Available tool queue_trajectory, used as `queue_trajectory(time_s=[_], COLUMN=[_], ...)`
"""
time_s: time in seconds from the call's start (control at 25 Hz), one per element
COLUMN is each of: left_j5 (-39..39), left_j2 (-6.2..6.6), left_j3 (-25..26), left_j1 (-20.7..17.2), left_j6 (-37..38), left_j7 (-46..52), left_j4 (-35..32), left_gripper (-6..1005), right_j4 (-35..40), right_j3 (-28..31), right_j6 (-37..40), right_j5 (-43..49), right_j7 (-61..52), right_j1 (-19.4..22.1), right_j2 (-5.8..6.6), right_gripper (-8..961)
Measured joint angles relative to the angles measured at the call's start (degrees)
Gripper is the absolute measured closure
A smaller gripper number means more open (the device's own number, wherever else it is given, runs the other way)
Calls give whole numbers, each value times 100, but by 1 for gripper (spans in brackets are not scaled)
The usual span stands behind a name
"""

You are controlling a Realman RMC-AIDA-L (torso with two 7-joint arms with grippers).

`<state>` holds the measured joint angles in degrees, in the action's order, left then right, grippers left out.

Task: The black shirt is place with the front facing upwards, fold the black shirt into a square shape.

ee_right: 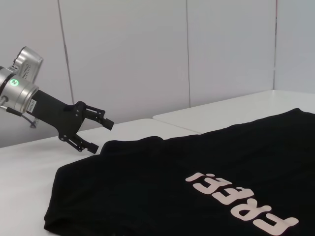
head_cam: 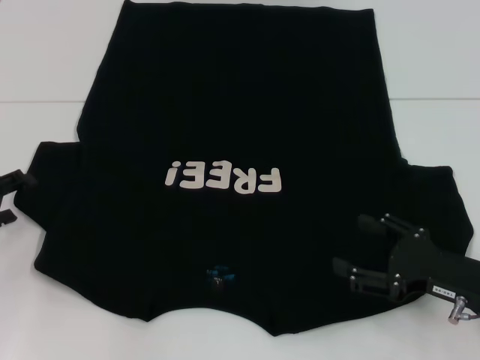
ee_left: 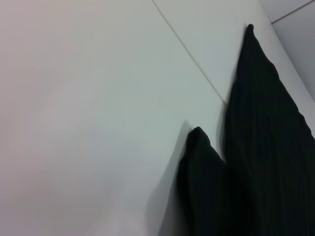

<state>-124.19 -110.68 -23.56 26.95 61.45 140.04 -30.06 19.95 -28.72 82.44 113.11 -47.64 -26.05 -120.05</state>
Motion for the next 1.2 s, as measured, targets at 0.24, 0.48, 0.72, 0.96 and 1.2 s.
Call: queue_trajectory(time_s=[0.24, 0.48, 0.72, 0.96, 1.2], left_j5=[6, 10, 10, 10, 10], left_j2=[-47, -66, -66, -44, -65], left_j3=[5, 0, 0, 27, 34], left_j1=[61, 138, 151, 134, 177], left_j6=[-65, -141, -186, -196, -222], left_j7=[-6, -35, -49, -46, -46], left_j4=[1, 73, 88, 86, 81], left_gripper=[66, 67, 67, 66, 66], right_j4=[-6, -9, -9, -9, -9], right_j3=[-2, 8, 13, 17, 9], right_j6=[-1, 12, 27, 36, 36], right_j5=[0, 0, 0, 0, 0], right_j7=[0, -3, -9, -61, -62], right_j1=[-4, -5, -5, -10, -20], right_j2=[-11, -8, -8, 1, 1], right_gripper=[14, 14, 14, 14, 15])
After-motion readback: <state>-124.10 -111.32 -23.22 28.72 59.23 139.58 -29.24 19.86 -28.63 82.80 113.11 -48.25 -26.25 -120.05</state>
